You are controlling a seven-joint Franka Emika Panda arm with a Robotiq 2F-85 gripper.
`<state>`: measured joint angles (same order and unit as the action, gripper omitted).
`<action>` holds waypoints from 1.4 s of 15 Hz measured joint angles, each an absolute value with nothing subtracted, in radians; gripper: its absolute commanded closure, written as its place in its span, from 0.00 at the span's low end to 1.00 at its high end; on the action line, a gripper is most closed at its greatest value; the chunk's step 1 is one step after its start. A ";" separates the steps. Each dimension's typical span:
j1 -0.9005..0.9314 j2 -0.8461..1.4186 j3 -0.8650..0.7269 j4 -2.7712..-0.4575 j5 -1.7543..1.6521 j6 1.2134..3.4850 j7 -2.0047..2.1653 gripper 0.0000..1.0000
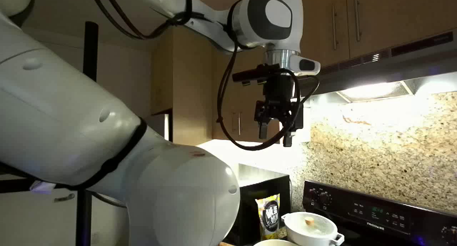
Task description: Turn off the light on top of the stove
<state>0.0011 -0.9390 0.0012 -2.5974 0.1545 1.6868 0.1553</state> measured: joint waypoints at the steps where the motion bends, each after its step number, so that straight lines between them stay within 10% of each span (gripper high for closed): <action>1: 0.001 -0.939 0.001 -2.597 0.155 1.687 0.155 0.00; 21: -0.001 -0.953 0.067 -2.567 0.144 1.700 0.157 0.00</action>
<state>-0.0012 -0.9530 0.0674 -2.5671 0.1443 1.7000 0.1566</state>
